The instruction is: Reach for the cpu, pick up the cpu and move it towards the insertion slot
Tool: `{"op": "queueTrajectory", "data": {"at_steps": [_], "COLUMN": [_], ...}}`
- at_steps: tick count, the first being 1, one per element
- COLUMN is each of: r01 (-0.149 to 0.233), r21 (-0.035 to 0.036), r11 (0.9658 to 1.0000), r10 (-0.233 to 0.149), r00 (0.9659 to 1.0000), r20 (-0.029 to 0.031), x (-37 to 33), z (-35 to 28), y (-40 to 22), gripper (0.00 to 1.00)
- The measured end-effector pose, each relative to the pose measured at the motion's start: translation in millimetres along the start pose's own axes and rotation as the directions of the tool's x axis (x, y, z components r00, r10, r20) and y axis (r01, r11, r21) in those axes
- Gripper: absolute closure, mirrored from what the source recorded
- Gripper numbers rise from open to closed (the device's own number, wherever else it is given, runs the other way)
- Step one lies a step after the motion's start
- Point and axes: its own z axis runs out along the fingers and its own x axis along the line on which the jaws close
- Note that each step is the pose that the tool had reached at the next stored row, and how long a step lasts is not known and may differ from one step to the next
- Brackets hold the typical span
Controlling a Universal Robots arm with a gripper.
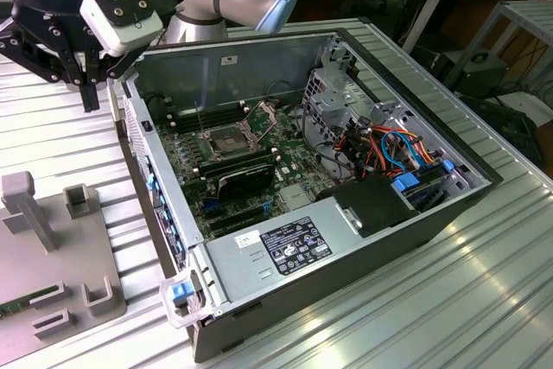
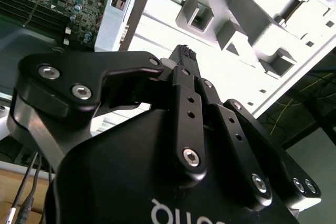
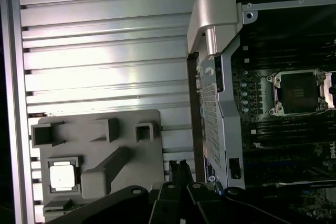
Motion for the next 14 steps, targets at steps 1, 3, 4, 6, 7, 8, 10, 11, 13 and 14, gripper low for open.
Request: {"op": "queueTrajectory", "data": {"at_steps": [1,3,4,6,7,8,10,11,13,14], "r01": [0.0,0.0,0.0,0.0,0.0,0.0,0.0,0.0,0.0,0.0], "r21": [0.0,0.0001,0.0002,0.0004,0.0004,0.0003,0.0005,0.0006,0.0006,0.0007], "r11": [1.0,1.0,1.0,1.0,1.0,1.0,1.0,1.0,1.0,1.0], "r10": [0.0,0.0,0.0,0.0,0.0,0.0,0.0,0.0,0.0,0.0], "r00": [1.0,1.0,1.0,1.0,1.0,1.0,1.0,1.0,1.0,1.0], "r20": [-0.0007,-0.0019,-0.0028,-0.0037,-0.0044,-0.0047,-0.0061,-0.0067,-0.0075,-0.008], "x": [1.4,4.1,5.5,7.3,8.7,9.3,11.9,13.0,14.3,15.6], "z": [0.1,0.4,0.5,0.6,0.7,0.8,1.1,1.1,1.3,1.4], "y": [-0.1,-0.3,-0.4,-0.6,-0.7,-0.7,-1.0,-1.0,-1.1,-1.3], "gripper": [0.89,0.89,0.89,0.89,0.89,0.89,0.89,0.89,0.89,0.89]}}
